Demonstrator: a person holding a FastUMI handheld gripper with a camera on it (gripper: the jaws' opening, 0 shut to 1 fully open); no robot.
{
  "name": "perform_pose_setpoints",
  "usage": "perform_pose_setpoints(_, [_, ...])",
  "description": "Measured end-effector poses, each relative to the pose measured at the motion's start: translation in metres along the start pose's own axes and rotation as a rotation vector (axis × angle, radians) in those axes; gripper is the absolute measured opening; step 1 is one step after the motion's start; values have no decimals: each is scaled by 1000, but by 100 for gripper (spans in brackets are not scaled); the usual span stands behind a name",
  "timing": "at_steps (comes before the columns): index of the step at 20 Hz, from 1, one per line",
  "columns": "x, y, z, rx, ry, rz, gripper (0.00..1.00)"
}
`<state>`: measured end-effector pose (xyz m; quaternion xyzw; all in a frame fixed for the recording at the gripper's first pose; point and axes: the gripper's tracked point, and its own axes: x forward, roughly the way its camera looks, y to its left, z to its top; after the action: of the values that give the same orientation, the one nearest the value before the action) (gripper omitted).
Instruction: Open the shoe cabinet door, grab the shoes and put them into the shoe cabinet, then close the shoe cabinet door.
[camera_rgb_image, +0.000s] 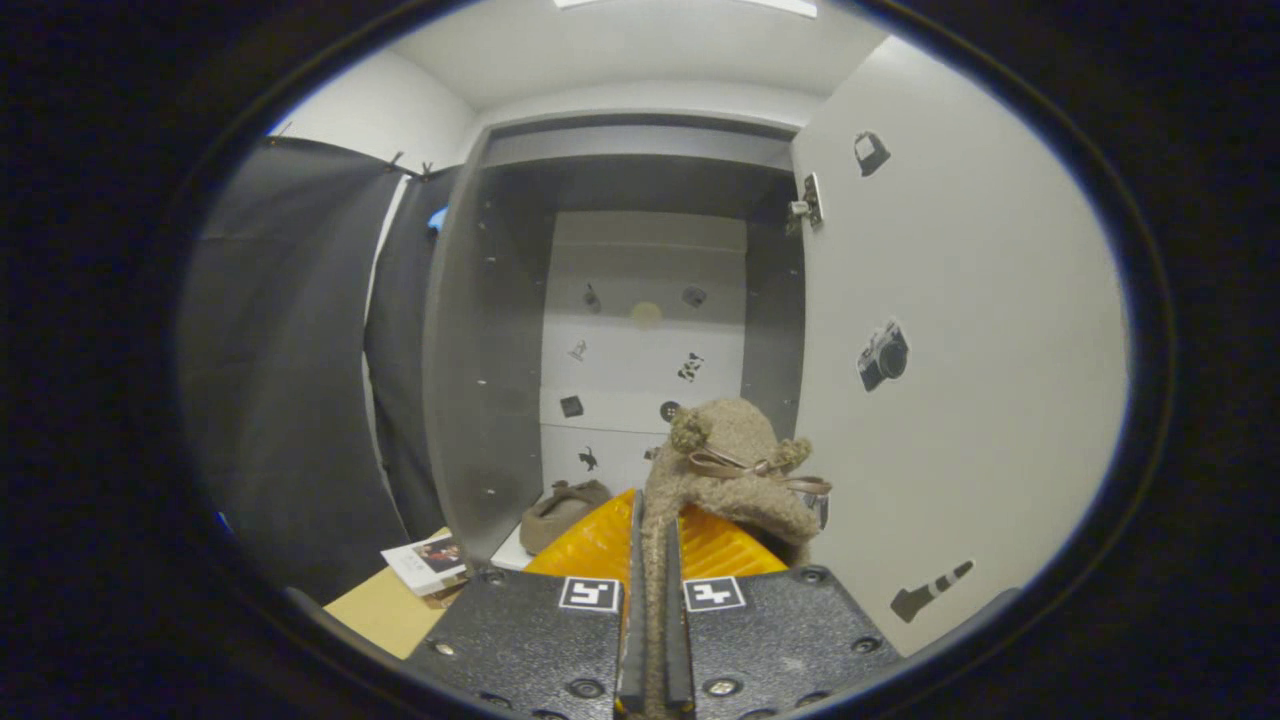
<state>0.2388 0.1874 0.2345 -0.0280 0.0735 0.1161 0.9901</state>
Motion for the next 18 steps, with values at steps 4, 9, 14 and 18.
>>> perform_pose_setpoints(4, [42, -4, 5, -19, 13, -46, 10])
perform_pose_setpoints(9, [101, 3, -18, -17, 78, -56, 10])
perform_pose_setpoints(14, [176, 0, -73, -73, 167, -93, 11])
perform_pose_setpoints(18, [214, 3, -102, -78, 214, -80, 11])
